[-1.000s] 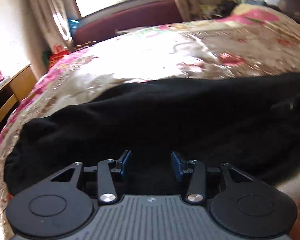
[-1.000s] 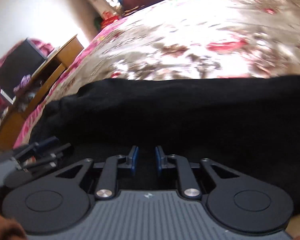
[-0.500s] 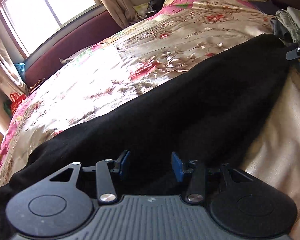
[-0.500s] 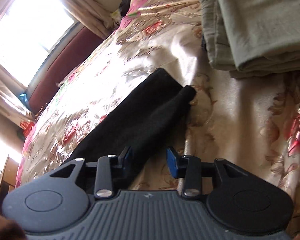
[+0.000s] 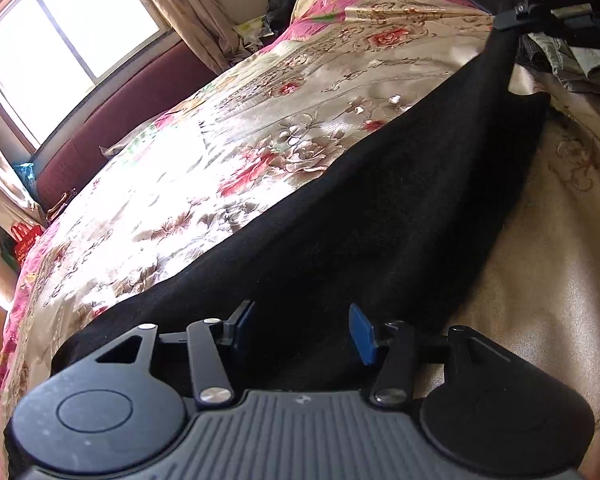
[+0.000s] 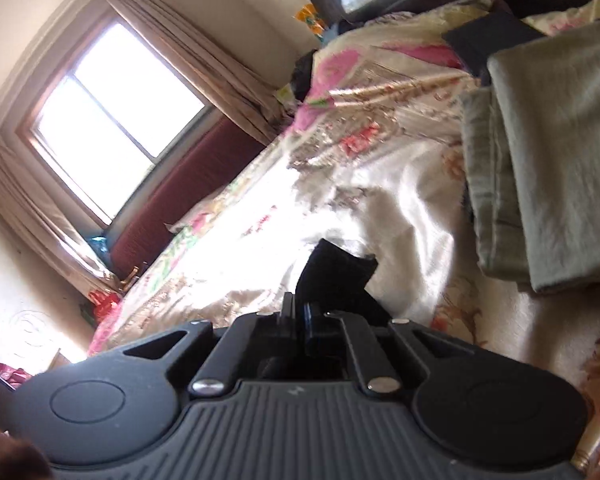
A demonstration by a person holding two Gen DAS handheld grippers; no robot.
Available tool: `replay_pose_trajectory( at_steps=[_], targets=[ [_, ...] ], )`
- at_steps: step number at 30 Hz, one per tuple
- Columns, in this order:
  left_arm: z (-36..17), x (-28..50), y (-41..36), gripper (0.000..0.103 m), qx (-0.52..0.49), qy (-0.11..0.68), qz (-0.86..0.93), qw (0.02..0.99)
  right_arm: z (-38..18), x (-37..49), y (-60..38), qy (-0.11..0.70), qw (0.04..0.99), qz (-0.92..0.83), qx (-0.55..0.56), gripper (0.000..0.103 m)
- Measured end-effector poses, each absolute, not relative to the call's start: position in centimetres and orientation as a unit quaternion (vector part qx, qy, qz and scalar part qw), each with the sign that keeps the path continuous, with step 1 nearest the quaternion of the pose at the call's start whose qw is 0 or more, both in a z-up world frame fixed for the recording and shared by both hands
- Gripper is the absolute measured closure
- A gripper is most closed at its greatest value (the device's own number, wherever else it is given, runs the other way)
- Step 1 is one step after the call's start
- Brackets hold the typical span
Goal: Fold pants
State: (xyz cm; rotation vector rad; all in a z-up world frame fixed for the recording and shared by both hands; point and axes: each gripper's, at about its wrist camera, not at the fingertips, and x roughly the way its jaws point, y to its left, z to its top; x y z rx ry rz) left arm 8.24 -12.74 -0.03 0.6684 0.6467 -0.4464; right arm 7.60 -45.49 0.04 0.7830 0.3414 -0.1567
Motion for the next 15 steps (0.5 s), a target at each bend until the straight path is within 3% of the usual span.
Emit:
replay_pose_trajectory(
  at_steps=[2,6,9,15],
  targets=[
    [-0.1,8.3,-13.2,0.038,0.32,0.311,-0.214,0.869,-0.3,7.9,-45.6,0.167,0.913,-0.088,0.363,0.098],
    [-0.4,8.0,-13.7,0.038,0.321,0.314,-0.223,0.865,-4.3,8.5,-46.6,0.264,0.872,-0.106,0.4,0.093],
    [-0.6,7.8,-13.9,0.038,0.327,0.314,-0.227,0.862,-4.5,6.1,-47.1,0.257,0.858,-0.11,0.43,0.082],
    [-0.7,7.9,-14.2,0.038,0.33,0.315,-0.227,0.861,-5.6,5.1,-46.8,0.269,0.811,-0.066,0.515,0.078]
  ],
)
